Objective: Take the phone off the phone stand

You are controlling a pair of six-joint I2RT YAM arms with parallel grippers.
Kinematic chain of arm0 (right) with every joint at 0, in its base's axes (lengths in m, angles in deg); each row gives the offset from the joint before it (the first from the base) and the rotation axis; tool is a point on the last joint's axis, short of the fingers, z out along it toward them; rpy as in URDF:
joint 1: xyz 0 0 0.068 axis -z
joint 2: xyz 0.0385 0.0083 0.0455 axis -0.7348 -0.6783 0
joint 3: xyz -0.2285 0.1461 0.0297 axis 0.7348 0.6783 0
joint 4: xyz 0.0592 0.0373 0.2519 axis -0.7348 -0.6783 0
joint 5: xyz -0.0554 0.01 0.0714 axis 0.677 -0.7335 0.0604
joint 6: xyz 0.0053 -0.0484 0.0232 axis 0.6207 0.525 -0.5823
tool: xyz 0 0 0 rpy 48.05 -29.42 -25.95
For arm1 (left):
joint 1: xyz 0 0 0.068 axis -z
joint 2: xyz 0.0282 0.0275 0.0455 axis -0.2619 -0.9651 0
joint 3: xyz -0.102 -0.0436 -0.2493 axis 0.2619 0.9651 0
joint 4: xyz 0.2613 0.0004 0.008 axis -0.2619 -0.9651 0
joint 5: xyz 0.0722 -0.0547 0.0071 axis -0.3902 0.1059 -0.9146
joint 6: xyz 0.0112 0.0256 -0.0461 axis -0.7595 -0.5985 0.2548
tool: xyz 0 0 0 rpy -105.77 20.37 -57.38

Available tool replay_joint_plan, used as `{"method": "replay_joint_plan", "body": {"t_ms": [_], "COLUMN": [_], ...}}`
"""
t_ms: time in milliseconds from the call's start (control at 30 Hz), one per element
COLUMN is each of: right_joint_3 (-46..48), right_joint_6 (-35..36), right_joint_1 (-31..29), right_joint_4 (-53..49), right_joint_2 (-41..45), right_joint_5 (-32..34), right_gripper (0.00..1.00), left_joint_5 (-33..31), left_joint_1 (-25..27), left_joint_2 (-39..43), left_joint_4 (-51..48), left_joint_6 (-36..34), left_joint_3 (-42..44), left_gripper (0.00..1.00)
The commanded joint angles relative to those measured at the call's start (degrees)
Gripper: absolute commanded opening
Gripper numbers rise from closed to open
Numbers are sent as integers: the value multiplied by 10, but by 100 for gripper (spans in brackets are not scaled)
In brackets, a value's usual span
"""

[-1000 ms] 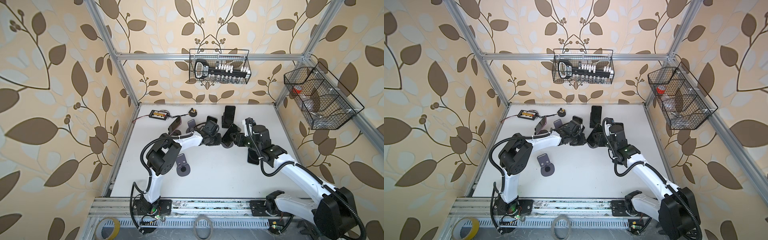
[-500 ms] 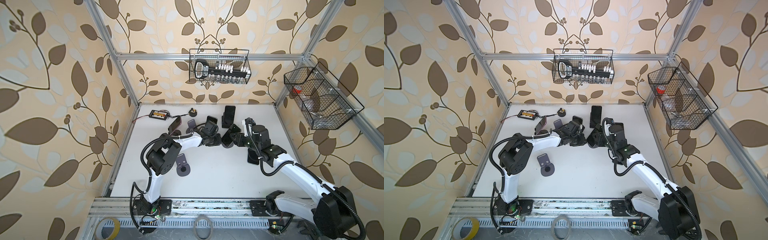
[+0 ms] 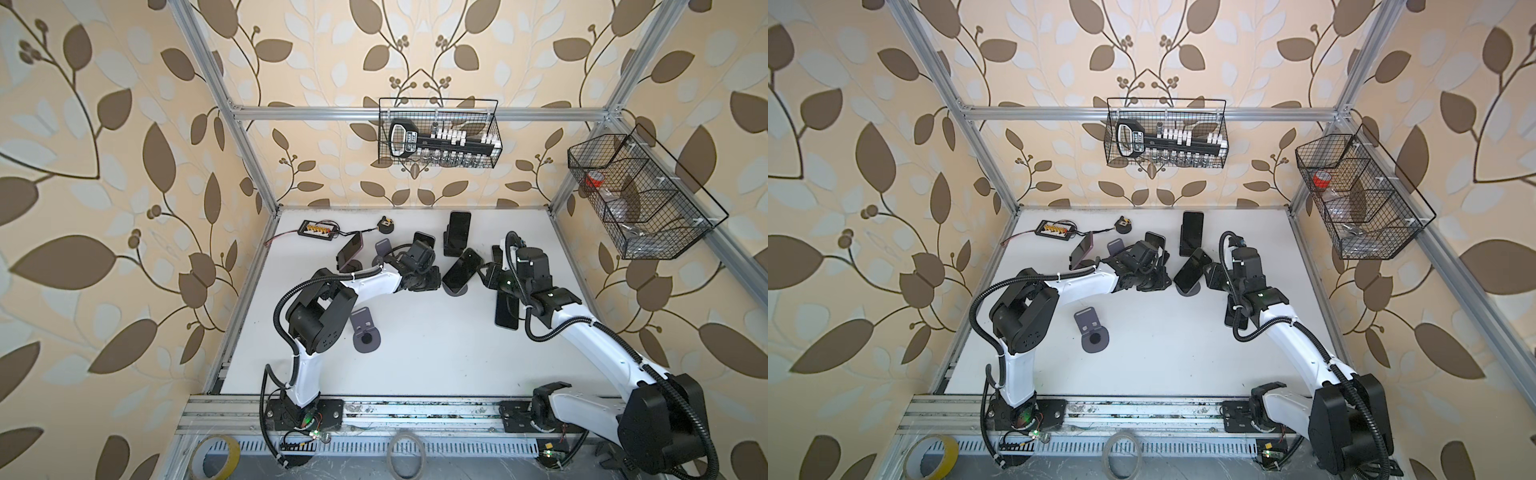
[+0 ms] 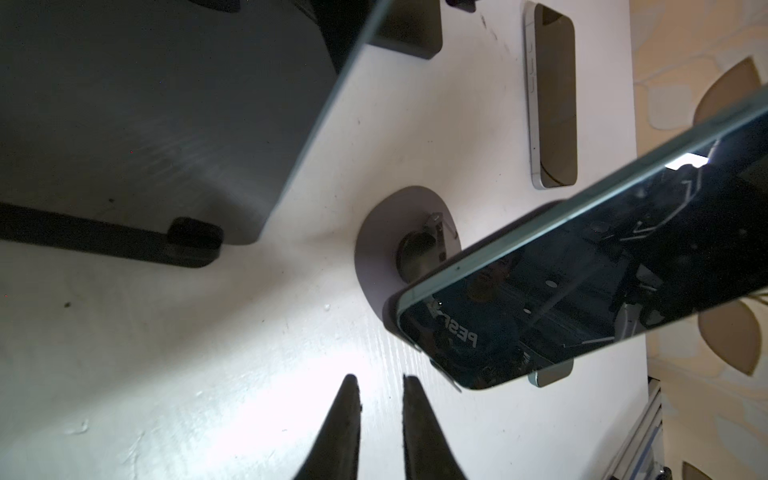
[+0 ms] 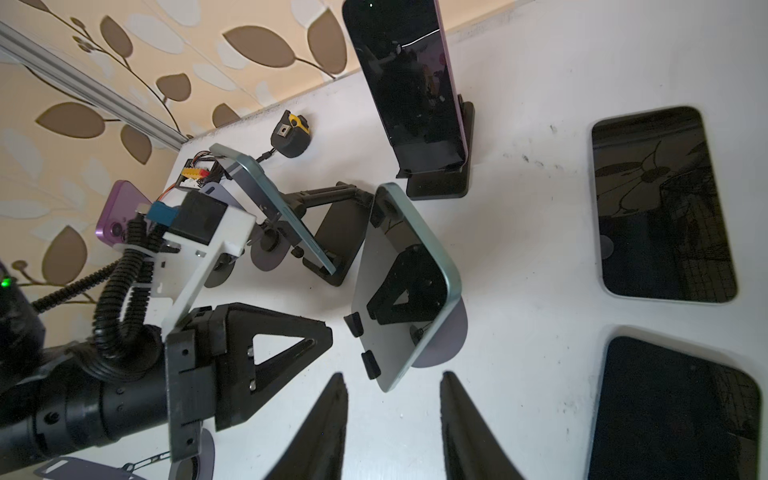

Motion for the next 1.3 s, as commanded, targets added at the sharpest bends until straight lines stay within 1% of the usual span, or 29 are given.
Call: {"method": "replay_joint_plan", "body": {"t_ms": [0,367,700,1000,1267], "right_joint_3": [-3,-6,-14,-21,-29], "right_joint_6": [1,-2,-5,-4,-3], "right_joint_1": [0,3,15,23,28], "right_joint_4": [-9,11,34,48,53], "right_joint_2": [-12,-58,-105,-131,-149], "right_joint_5": [-18,-41,-58,-71,-71], "right_gripper": [40,41,39,32,30], "left_joint_5": [-7,-8,5,12,20], "left_joint_1": [-3,-3,-2,1,6], "left_joint_2": [20,-12,-25,-29,-31], "left_joint_4": [-10,-11,-12,-6,1], "left_joint_6": [-21,-23,-21,-19,-14], "left_joint_3": [-28,-50,-54,-49,-40], "left_gripper": [22,22,22,21,18]}}
